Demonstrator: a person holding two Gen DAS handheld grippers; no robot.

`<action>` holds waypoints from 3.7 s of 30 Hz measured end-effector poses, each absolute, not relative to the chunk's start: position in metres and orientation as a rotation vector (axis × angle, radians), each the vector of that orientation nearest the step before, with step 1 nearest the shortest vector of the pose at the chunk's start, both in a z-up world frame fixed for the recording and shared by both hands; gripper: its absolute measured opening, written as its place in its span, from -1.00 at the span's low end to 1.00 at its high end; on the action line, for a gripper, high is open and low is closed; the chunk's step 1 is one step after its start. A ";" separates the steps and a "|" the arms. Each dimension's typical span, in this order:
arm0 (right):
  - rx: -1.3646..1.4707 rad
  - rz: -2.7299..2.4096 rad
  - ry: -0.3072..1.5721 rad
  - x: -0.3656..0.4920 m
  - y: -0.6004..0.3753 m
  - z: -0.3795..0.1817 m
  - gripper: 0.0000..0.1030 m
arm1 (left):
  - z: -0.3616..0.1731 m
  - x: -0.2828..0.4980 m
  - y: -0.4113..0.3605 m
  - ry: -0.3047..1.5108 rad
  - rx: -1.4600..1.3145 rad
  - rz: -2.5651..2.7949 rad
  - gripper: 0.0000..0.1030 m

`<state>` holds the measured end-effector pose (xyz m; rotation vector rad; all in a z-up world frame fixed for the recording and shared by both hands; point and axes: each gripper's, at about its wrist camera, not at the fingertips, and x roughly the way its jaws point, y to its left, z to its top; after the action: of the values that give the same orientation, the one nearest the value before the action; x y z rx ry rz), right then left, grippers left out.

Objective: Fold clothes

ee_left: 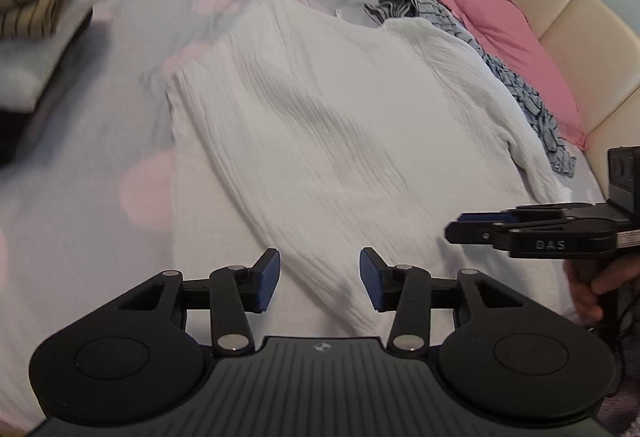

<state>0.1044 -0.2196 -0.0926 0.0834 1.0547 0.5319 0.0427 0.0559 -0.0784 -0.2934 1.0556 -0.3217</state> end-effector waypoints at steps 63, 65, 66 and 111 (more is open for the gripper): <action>0.044 0.634 1.122 0.077 -0.193 -0.079 -0.17 | -0.052 0.008 0.084 0.938 -0.194 -0.110 -0.29; 0.038 0.558 1.090 0.082 -0.213 -0.075 -0.17 | -0.046 0.018 0.073 0.927 -0.174 -0.136 -0.29; 0.036 0.523 1.082 0.085 -0.223 -0.073 -0.17 | -0.044 0.022 0.068 0.922 -0.165 -0.148 -0.29; 0.482 -0.339 0.865 0.152 -0.561 -0.066 -0.80 | -0.084 0.133 -0.032 1.029 -0.030 -0.273 -0.29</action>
<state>0.1525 -0.5607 -0.0658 0.4816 0.8648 -0.3390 0.1332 -0.0315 -0.0839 -0.0298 1.0287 -0.2730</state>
